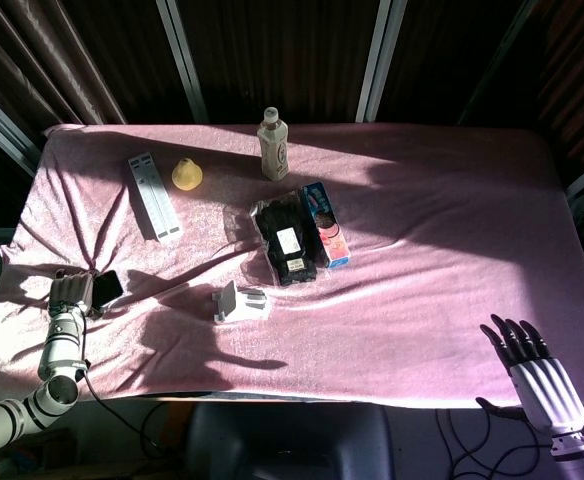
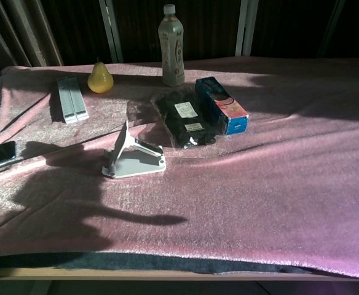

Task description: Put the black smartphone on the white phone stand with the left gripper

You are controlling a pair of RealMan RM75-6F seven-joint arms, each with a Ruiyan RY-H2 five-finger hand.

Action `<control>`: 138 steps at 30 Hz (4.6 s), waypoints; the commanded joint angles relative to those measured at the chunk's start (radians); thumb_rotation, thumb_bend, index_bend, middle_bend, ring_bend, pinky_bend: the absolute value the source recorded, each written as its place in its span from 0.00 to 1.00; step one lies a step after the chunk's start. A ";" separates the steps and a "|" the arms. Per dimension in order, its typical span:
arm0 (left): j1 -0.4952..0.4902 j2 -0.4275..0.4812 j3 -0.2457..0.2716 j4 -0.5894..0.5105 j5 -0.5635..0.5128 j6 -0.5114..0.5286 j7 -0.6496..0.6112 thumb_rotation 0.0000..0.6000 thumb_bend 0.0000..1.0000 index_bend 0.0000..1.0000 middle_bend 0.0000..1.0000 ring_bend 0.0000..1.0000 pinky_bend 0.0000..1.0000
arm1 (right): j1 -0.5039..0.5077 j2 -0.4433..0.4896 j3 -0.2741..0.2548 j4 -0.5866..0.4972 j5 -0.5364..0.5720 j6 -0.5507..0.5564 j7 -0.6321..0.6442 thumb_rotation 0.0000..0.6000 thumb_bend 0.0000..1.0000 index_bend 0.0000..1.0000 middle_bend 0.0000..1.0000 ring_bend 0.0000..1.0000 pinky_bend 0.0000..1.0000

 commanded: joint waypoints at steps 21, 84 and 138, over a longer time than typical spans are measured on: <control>0.141 0.031 -0.059 -0.006 0.429 0.109 -0.471 1.00 0.47 0.84 0.99 0.69 0.35 | -0.001 -0.002 0.001 0.000 0.003 -0.001 -0.004 1.00 0.13 0.00 0.00 0.00 0.00; 0.109 -0.312 0.014 0.230 1.188 0.522 -1.704 1.00 0.46 0.84 1.00 0.67 0.26 | 0.010 0.008 -0.010 -0.004 -0.007 -0.021 0.015 1.00 0.13 0.00 0.00 0.00 0.00; 0.137 -0.487 0.025 0.399 1.154 0.537 -1.665 1.00 0.46 0.84 1.00 0.66 0.24 | 0.011 0.012 -0.012 -0.006 -0.013 -0.018 0.020 1.00 0.13 0.00 0.00 0.00 0.00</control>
